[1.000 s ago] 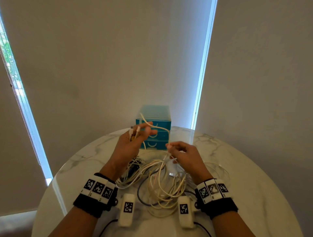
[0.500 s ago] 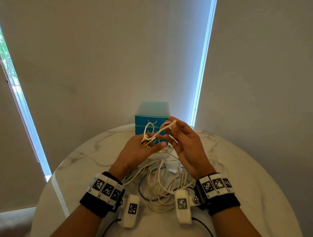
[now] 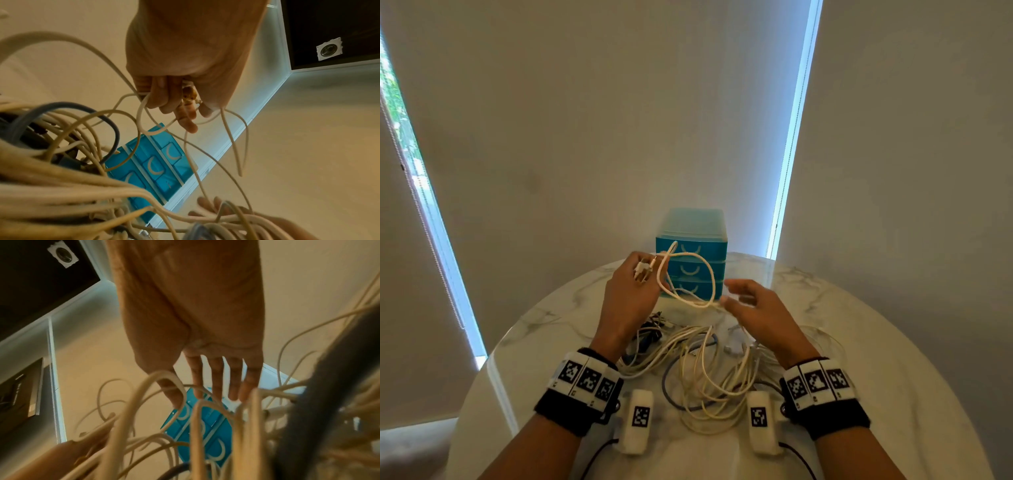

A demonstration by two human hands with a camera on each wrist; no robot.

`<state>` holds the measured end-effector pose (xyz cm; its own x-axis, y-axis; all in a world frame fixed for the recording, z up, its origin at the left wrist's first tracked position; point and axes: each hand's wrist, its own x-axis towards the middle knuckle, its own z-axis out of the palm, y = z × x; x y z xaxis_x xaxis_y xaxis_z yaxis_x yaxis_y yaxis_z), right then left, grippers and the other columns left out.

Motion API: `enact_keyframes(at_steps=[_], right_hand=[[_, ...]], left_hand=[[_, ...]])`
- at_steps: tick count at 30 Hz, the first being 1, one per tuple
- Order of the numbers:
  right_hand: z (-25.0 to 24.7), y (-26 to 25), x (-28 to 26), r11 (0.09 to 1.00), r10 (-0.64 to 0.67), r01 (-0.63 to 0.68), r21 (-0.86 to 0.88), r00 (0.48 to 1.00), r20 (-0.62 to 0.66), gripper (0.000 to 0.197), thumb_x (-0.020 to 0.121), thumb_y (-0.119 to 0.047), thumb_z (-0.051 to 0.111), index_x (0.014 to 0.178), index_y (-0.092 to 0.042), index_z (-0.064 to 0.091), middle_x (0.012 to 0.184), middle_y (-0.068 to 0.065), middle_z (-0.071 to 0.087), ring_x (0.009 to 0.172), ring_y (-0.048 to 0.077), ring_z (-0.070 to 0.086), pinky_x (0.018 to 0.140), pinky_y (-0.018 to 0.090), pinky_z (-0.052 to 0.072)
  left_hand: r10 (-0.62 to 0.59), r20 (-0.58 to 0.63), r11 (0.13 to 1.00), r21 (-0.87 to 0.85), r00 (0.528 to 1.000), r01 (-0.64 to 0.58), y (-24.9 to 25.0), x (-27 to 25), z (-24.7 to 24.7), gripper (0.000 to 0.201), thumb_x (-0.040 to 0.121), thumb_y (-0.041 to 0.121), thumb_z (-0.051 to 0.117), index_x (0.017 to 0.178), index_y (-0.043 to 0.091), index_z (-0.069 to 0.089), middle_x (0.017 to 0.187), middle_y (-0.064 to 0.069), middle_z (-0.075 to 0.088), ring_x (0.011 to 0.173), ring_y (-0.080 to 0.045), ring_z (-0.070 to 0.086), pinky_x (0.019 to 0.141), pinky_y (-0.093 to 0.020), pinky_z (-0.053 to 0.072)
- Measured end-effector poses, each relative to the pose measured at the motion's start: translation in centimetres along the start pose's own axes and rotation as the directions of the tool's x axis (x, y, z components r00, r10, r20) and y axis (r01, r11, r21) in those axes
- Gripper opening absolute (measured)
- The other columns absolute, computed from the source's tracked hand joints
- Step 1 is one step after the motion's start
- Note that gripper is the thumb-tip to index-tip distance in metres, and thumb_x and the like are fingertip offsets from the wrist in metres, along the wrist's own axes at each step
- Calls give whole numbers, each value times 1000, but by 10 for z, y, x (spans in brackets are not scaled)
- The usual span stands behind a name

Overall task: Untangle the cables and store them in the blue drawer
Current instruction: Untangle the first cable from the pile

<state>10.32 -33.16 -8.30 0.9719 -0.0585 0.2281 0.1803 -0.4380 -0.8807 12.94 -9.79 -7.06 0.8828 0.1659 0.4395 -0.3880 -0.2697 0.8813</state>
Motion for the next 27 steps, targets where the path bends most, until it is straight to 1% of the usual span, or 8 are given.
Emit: enact_keyframes(at_steps=[4,7,10,14,17,21,24,27], right_hand=[[-5,-3,-5,994,107,-100,-40,972,210,27,103,-45,68,103,-23,83,96,-3,83,94,15,77,88,35,63],[-13,-6,-4,993,-19,31,115,995,-102,22,103,-42,68,100,-29,85,103,-8,81,97,12,73,80,28,55],[-22,-4,2,922,14,166,351,889,-457,20,103,-42,69,104,-30,85,87,-13,74,71,7,64,69,22,48],[-33,-4,3,778,158,205,594,852,-500,28,107,-41,64,113,-18,79,63,-3,51,58,13,49,52,25,39],[-36,-10,3,734,131,243,635,866,-483,28,109,-39,61,119,-16,72,82,3,72,83,16,75,64,27,49],[-34,-19,1,625,89,259,736,914,-397,29,112,-35,53,126,-12,64,121,14,78,117,21,75,92,37,56],[-23,-27,-3,603,12,229,765,955,-295,24,112,-25,53,122,-8,67,115,13,79,116,24,75,97,40,59],[-2,-32,-5,729,-107,218,649,973,-207,26,110,-19,57,133,-9,64,117,11,80,117,23,76,99,39,62]], left_hand=[[15,-25,1000,-9,1000,-16,4,-1,-2,11,105,41,66,101,31,70,85,7,79,83,-9,74,77,-30,57],[-24,-7,1000,20,1000,24,1,1,-7,17,103,46,69,101,29,71,85,11,80,79,-4,70,74,-31,53],[-60,53,989,137,997,52,-10,7,-11,23,94,53,77,94,30,76,84,10,79,83,-10,72,81,-39,58],[-111,-34,953,281,993,116,-18,16,-17,27,92,55,75,84,29,76,76,9,73,78,-17,69,80,-41,57],[-156,-167,973,144,973,181,-23,23,-25,29,93,56,71,90,27,73,80,4,71,80,-22,65,85,-49,58],[-167,-275,985,-84,947,149,-17,22,-27,25,92,49,72,89,25,72,80,3,68,81,-23,61,80,-45,53],[-96,-158,989,-130,983,75,7,11,-24,28,99,50,72,96,22,75,86,4,70,83,-16,60,76,-38,49],[-15,122,991,-130,992,31,40,-9,-16,38,101,56,61,99,23,80,79,20,72,76,6,62,72,-27,45]])
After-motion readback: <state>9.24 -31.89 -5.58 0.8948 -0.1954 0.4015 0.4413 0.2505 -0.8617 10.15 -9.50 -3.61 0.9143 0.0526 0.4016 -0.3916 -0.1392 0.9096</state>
